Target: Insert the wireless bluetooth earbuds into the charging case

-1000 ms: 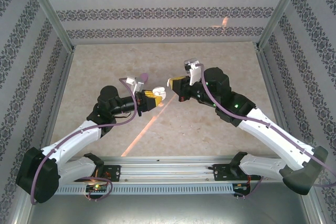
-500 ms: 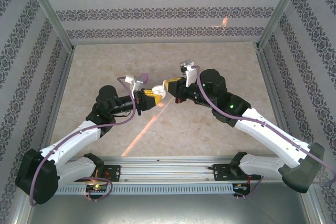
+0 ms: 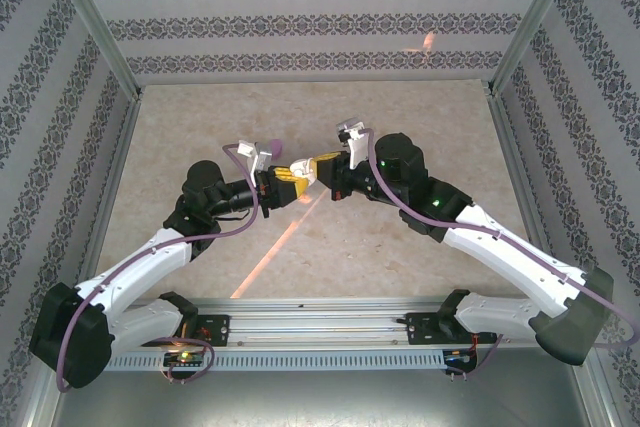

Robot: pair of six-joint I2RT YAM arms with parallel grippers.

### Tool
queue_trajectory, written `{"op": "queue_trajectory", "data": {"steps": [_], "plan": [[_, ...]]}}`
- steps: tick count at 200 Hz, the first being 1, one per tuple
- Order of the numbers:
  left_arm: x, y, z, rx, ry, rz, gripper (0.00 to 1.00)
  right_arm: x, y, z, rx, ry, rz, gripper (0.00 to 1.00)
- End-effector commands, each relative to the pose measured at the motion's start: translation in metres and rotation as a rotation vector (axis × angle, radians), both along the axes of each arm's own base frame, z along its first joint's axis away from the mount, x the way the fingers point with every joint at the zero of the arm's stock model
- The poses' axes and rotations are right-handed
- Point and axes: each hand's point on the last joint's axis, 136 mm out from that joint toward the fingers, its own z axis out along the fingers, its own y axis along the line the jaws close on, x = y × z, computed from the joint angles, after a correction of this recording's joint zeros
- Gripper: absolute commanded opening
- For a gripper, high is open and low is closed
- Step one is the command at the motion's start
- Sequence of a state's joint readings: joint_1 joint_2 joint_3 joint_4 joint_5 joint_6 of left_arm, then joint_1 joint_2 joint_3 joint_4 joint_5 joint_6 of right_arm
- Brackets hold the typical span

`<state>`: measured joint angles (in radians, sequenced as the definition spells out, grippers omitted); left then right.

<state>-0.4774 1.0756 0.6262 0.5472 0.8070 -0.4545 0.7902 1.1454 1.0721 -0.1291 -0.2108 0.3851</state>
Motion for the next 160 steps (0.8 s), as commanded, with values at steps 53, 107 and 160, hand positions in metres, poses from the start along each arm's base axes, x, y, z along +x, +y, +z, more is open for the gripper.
{"op": "queue_trajectory", "data": {"steps": [53, 107, 160], "plan": [[0.005, -0.001, 0.022, -0.038, -0.046, 0.003, 0.03, -0.008, 0.004, 0.001, 0.001, -0.013, 0.043, 0.05], [0.004, 0.0, 0.022, -0.038, -0.048, 0.003, 0.03, -0.01, 0.0, -0.012, -0.053, 0.005, 0.042, 0.05], [0.004, 0.0, 0.024, -0.039, -0.052, 0.003, 0.03, -0.014, -0.002, -0.019, -0.08, 0.019, 0.057, 0.07]]}}
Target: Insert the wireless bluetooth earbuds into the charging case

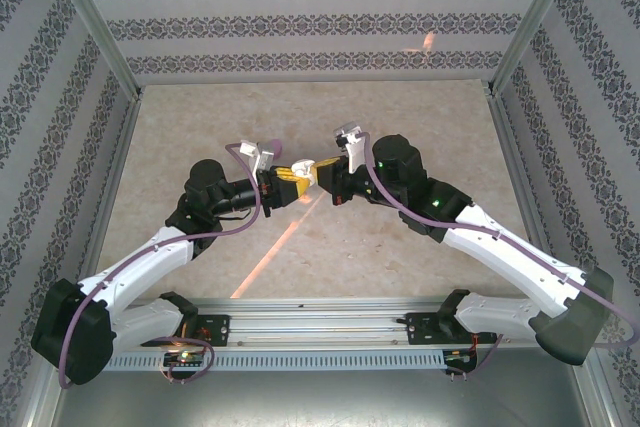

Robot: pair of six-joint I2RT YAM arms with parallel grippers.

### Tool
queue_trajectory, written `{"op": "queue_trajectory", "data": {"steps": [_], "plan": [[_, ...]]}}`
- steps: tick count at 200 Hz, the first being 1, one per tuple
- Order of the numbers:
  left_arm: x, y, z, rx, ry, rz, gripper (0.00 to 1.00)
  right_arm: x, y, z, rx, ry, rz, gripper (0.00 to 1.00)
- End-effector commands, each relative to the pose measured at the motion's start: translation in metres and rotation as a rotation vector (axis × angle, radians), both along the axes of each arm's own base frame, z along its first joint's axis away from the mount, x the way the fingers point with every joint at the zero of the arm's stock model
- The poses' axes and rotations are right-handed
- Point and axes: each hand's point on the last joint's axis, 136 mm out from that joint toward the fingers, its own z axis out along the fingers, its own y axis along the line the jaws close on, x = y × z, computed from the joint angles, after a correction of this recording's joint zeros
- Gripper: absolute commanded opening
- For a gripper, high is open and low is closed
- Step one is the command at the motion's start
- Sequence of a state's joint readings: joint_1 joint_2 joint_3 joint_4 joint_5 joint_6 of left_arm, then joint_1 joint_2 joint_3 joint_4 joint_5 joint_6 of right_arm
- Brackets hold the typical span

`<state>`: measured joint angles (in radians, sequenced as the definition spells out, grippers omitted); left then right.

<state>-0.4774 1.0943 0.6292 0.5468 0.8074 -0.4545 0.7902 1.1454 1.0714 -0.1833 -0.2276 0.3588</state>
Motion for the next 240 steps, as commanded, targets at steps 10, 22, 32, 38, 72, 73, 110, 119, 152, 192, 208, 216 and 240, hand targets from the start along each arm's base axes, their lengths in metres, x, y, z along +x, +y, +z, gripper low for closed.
{"op": "queue_trajectory", "data": {"steps": [10, 22, 32, 38, 72, 73, 110, 119, 152, 192, 208, 216, 240], "plan": [[0.001, 0.001, 0.029, -0.047, -0.068, 0.003, 0.03, -0.009, 0.0, -0.006, -0.033, 0.0, 0.039, 0.1], [0.001, 0.002, 0.03, -0.047, -0.069, 0.003, 0.03, -0.01, 0.001, -0.006, -0.032, 0.003, 0.047, 0.14], [0.001, 0.002, 0.03, -0.048, -0.071, 0.001, 0.03, -0.011, 0.001, -0.005, -0.031, 0.004, 0.052, 0.15], [0.0, 0.002, 0.031, -0.049, -0.072, 0.0, 0.03, -0.012, 0.002, -0.005, -0.03, 0.005, 0.055, 0.16], [-0.001, 0.002, 0.031, -0.047, -0.076, 0.0, 0.03, -0.013, 0.001, -0.002, -0.028, 0.008, 0.057, 0.17], [-0.001, 0.002, 0.031, -0.047, -0.076, 0.0, 0.03, -0.013, 0.001, -0.002, -0.028, 0.009, 0.058, 0.17], [-0.003, 0.003, 0.032, -0.047, -0.083, -0.001, 0.03, -0.014, 0.0, 0.0, -0.03, 0.019, 0.054, 0.19], [-0.003, 0.003, 0.032, -0.048, -0.083, -0.004, 0.03, -0.014, 0.001, -0.001, -0.032, 0.026, 0.055, 0.19], [-0.004, 0.003, 0.032, -0.052, -0.085, -0.009, 0.03, -0.016, 0.005, -0.006, -0.041, 0.063, 0.077, 0.19], [-0.005, 0.003, 0.032, -0.051, -0.09, -0.009, 0.03, -0.018, 0.006, -0.013, -0.051, 0.104, 0.08, 0.19], [-0.006, 0.003, 0.032, -0.049, -0.091, -0.011, 0.03, -0.019, 0.006, -0.014, -0.051, 0.119, 0.079, 0.19], [-0.006, 0.003, 0.031, -0.048, -0.091, -0.009, 0.03, -0.019, 0.005, -0.016, -0.051, 0.13, 0.08, 0.2], [-0.007, 0.004, 0.031, -0.046, -0.094, -0.006, 0.03, -0.022, 0.008, -0.018, -0.041, 0.171, 0.096, 0.22]]}}
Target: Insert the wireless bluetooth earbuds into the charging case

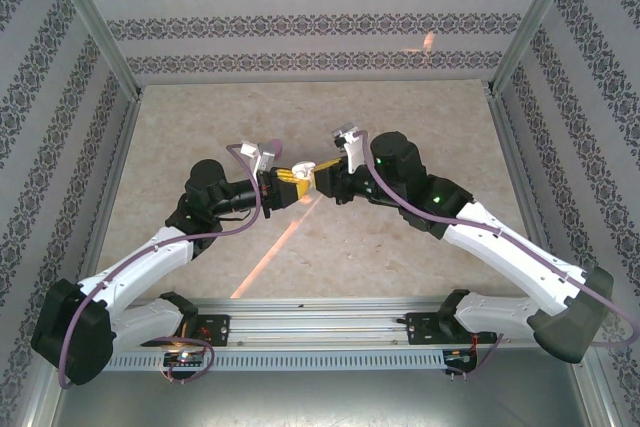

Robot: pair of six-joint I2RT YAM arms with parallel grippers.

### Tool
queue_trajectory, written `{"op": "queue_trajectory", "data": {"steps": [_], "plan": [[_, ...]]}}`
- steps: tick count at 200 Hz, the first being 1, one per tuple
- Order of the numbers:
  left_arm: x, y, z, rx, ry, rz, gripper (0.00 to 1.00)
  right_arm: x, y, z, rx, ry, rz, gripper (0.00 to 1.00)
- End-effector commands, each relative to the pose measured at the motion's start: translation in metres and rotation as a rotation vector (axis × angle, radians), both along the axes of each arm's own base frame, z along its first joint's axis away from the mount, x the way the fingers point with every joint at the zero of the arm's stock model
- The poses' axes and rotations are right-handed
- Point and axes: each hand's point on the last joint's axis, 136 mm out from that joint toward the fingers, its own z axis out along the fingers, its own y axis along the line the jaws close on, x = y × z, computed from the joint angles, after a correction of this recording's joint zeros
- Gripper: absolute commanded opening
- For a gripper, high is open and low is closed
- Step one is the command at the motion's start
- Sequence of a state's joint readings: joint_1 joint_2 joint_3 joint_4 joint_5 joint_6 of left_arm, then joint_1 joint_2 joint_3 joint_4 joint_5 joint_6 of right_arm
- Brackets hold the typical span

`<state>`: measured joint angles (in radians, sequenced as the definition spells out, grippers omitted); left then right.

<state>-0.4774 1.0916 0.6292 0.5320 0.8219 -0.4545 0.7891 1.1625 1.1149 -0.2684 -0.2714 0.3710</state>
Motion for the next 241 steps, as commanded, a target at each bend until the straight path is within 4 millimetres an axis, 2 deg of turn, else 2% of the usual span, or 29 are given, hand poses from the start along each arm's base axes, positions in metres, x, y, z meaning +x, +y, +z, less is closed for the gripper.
{"op": "queue_trajectory", "data": {"steps": [1, 43, 106, 185, 203, 241], "plan": [[-0.005, 0.005, 0.033, -0.053, -0.106, 0.007, 0.03, -0.014, 0.007, -0.014, -0.017, 0.112, 0.061, 0.22], [-0.005, 0.005, 0.032, -0.042, -0.11, 0.009, 0.03, -0.02, 0.012, -0.022, -0.003, 0.203, 0.104, 0.28], [-0.006, 0.005, 0.031, -0.037, -0.112, 0.007, 0.04, -0.021, 0.005, -0.024, 0.019, 0.249, 0.092, 0.31], [-0.006, 0.006, 0.028, -0.032, -0.107, 0.011, 0.03, -0.014, -0.006, -0.014, 0.035, 0.247, 0.023, 0.42], [-0.006, 0.006, 0.026, -0.026, -0.104, 0.011, 0.04, -0.013, -0.01, -0.008, 0.045, 0.229, 0.003, 0.46], [-0.005, 0.005, 0.025, -0.02, -0.102, 0.013, 0.04, -0.015, -0.016, 0.006, 0.062, 0.208, -0.016, 0.48]]}}
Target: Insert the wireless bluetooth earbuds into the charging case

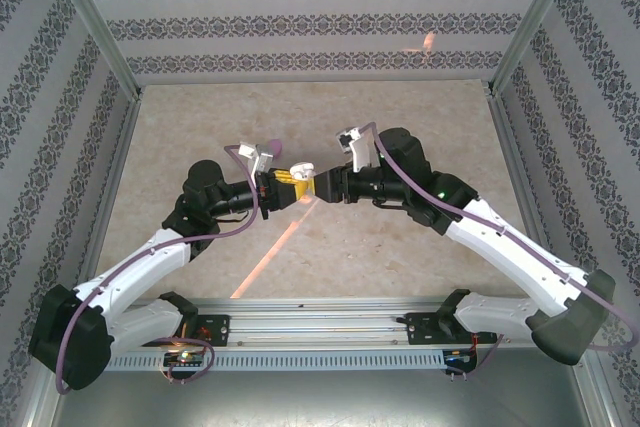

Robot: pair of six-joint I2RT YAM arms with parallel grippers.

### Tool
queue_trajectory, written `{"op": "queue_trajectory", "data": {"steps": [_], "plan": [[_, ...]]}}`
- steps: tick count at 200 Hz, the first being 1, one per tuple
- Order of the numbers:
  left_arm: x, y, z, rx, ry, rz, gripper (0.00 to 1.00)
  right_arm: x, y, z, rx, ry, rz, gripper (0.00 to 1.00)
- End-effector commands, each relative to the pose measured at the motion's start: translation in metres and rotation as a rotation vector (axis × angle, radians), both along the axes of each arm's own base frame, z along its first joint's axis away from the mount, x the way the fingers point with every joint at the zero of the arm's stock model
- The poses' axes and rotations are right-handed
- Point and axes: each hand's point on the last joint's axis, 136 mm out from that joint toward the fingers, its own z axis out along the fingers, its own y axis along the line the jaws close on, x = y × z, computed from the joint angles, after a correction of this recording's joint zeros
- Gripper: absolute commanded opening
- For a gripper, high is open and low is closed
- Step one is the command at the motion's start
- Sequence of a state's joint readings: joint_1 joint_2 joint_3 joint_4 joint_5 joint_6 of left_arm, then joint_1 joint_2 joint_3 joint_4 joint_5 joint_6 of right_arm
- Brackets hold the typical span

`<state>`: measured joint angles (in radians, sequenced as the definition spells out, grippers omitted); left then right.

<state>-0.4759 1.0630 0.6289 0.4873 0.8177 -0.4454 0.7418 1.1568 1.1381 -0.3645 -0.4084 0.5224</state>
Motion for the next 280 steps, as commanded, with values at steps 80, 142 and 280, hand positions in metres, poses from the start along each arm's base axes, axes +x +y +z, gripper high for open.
{"op": "queue_trajectory", "data": {"steps": [80, 142, 280], "plan": [[-0.021, -0.002, 0.024, 0.045, -0.205, -0.101, 0.06, 0.009, -0.02, 0.032, 0.002, 0.001, -0.087, 0.42], [-0.039, -0.005, 0.03, 0.063, -0.277, -0.215, 0.07, 0.022, -0.013, 0.023, 0.047, 0.123, -0.047, 0.32], [-0.017, -0.009, 0.032, 0.027, -0.154, -0.197, 0.07, -0.002, -0.006, 0.024, 0.105, 0.117, 0.08, 0.32]]}}
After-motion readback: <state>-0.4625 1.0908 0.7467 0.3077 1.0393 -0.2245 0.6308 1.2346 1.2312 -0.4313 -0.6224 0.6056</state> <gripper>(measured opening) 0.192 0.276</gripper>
